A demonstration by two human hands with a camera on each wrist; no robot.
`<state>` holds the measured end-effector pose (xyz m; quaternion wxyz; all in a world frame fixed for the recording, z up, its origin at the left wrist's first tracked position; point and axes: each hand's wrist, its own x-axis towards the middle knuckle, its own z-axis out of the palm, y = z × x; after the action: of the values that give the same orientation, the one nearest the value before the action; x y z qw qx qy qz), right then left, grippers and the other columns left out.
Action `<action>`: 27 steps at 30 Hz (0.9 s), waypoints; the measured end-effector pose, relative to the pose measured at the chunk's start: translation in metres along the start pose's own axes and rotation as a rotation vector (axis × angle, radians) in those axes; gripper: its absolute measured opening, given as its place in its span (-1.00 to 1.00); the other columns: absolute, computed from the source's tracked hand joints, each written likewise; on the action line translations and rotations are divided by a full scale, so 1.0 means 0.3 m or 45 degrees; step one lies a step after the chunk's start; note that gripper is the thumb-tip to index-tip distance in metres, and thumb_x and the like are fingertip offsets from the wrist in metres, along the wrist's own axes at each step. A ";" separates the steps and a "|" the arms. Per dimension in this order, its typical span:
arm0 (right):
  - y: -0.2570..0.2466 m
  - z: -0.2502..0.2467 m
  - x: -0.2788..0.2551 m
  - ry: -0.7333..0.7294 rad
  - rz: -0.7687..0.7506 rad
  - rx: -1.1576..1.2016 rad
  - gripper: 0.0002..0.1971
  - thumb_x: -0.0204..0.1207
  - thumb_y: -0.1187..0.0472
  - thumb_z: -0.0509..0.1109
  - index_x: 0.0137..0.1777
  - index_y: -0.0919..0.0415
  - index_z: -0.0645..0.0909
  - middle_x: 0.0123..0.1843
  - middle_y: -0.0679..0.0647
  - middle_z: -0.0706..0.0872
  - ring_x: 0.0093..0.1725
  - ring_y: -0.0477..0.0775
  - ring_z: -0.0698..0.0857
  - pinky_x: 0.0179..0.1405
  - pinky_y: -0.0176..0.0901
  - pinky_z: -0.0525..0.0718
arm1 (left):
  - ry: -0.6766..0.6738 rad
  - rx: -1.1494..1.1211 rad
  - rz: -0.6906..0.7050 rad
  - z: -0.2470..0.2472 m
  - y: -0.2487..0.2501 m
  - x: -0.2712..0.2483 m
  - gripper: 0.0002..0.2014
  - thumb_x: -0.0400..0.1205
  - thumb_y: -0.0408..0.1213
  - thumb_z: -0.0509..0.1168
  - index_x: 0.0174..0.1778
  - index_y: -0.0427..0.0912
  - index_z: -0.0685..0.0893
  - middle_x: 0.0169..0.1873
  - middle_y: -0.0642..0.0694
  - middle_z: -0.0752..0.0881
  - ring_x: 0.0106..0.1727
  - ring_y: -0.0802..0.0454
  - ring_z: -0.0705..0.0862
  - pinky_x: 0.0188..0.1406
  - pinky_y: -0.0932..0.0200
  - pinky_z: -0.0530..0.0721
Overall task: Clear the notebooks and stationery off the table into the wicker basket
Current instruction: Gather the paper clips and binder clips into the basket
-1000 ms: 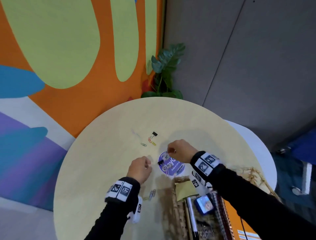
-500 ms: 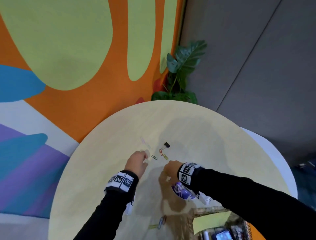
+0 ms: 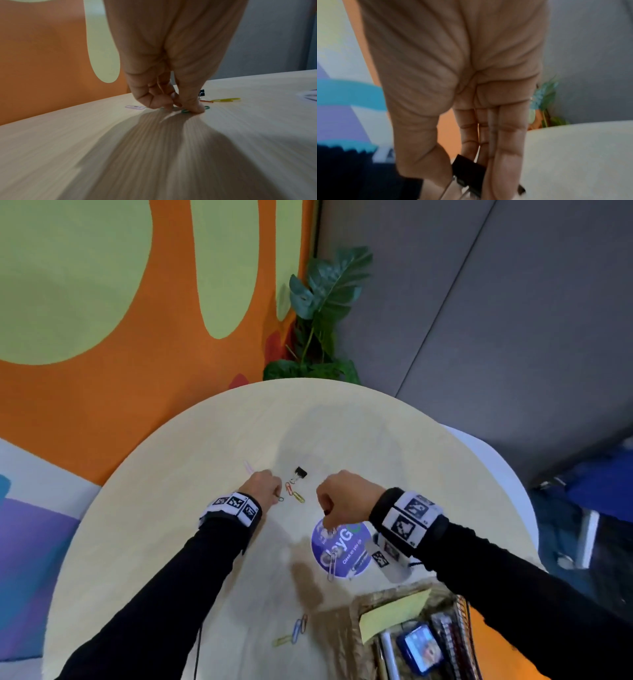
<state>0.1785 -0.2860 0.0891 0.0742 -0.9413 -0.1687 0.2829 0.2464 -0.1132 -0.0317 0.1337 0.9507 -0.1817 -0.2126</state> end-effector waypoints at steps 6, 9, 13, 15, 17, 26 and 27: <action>0.049 -0.023 -0.386 0.285 -0.016 0.325 -0.89 0.31 0.24 0.47 -0.20 0.24 0.65 -0.28 0.07 0.78 -0.30 0.06 0.74 -0.25 -0.06 0.66 | -0.083 0.134 -0.018 0.004 0.023 -0.009 -0.85 0.61 -0.44 0.25 0.05 -0.40 0.64 0.15 -0.35 0.63 0.15 -0.28 0.65 0.13 -0.01 0.55; 0.076 0.073 -0.539 0.270 0.057 0.387 -0.91 0.29 0.23 0.45 -0.23 0.20 0.62 -0.40 -0.04 0.70 -0.40 -0.03 0.65 -0.36 -0.20 0.58 | -0.123 0.147 -0.023 0.007 0.037 -0.031 -0.95 0.64 -0.48 0.19 -0.04 -0.28 0.52 0.17 -0.34 0.67 0.20 -0.24 0.65 0.06 0.07 0.52; 0.120 0.301 -0.636 -0.012 0.158 0.258 -0.91 0.29 0.21 0.41 -0.23 0.13 0.57 -0.35 -0.03 0.61 -0.34 0.01 0.49 -0.34 -0.12 0.55 | -0.049 0.063 -0.108 -0.016 0.061 -0.080 -0.87 0.64 -0.47 0.15 0.07 -0.37 0.54 0.12 -0.41 0.70 0.13 -0.31 0.67 0.07 -0.03 0.60; 0.135 0.419 -0.651 -0.169 0.185 0.164 -0.90 0.33 0.27 0.38 -0.29 0.13 0.50 -0.36 0.01 0.54 -0.30 0.09 0.48 -0.33 -0.09 0.56 | -0.042 0.058 -0.084 -0.057 0.110 -0.124 -0.82 0.64 -0.41 0.21 0.13 -0.34 0.60 0.13 -0.35 0.71 0.18 -0.27 0.65 0.07 0.05 0.57; 0.120 0.490 -0.658 -0.313 0.207 0.021 -0.96 0.42 0.37 0.33 -0.21 0.25 0.53 -0.19 0.13 0.58 -0.21 0.17 0.48 -0.45 -0.15 0.37 | -0.053 0.071 -0.005 -0.110 0.187 -0.190 -0.82 0.63 -0.35 0.26 0.09 -0.30 0.67 0.13 -0.27 0.72 0.22 -0.21 0.63 0.14 0.09 0.54; 0.034 0.541 -0.646 -0.418 0.291 -0.237 -0.71 0.59 0.54 0.13 0.20 0.43 0.60 0.08 0.45 0.59 0.00 0.32 0.66 -0.10 -0.03 0.51 | -0.249 0.136 0.372 -0.239 0.535 -0.624 -0.93 0.52 -0.32 0.30 -0.20 -0.12 0.69 -0.47 0.07 0.69 -0.32 0.13 0.64 -0.28 0.19 0.57; 0.042 0.544 -0.650 -0.395 0.297 -0.219 -0.73 0.58 0.53 0.14 0.18 0.43 0.61 0.11 0.42 0.63 0.00 0.33 0.65 -0.14 -0.05 0.51 | -0.267 0.118 0.411 -0.221 0.563 -0.664 -0.93 0.51 -0.33 0.30 -0.20 -0.13 0.70 -0.45 0.03 0.71 -0.35 0.15 0.63 -0.29 0.22 0.56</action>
<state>-0.0618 -0.3605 0.0497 -0.0664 -0.9024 -0.0915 0.4158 0.0596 -0.1732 0.1530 0.1024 0.8871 -0.3543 -0.2777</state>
